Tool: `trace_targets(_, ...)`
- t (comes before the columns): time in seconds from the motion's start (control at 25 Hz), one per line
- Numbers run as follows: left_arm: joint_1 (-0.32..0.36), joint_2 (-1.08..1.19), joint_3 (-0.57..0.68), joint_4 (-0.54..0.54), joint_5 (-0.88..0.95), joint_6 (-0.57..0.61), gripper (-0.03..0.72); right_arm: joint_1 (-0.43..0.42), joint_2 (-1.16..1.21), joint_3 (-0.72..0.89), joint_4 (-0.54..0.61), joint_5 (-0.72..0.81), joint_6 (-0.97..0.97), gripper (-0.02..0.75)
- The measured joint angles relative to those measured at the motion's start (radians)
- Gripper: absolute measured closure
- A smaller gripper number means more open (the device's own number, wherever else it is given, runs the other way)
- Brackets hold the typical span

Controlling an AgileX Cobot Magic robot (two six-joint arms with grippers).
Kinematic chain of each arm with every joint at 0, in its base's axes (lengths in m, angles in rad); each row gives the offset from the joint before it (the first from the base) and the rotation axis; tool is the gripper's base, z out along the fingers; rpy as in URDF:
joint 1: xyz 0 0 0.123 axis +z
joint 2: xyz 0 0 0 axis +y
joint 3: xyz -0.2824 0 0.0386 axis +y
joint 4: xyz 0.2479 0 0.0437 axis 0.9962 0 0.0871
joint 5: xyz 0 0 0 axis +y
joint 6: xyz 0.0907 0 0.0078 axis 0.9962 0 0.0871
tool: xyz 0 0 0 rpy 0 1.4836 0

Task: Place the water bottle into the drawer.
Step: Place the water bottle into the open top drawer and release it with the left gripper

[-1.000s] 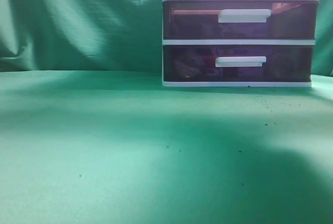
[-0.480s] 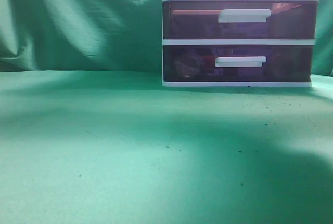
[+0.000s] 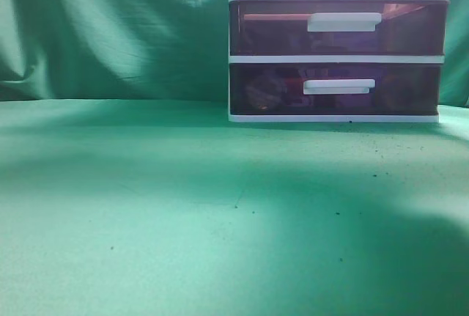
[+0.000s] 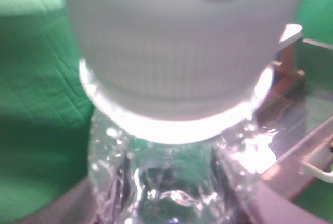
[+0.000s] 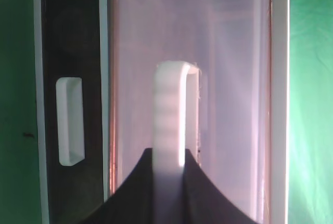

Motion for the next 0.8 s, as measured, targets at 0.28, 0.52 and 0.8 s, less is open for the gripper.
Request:
trace_targets(0.28,-0.119,0.358,-0.458,-0.195,0.371,0.483,0.391,0.0,-0.002,0.0,-0.002,0.0,0.0,0.659)
trace_targets(0.52,-0.125,0.552,-0.762,-0.505,0.546,0.812,0.391,0.0,-0.002,0.0,-0.002,0.002,0.002,0.659)
trace_targets(0.8,-0.127,0.609,-0.832,-0.555,0.537,1.055,0.391,0.0,-0.002,0.0,-0.002,0.012,0.004,0.659)
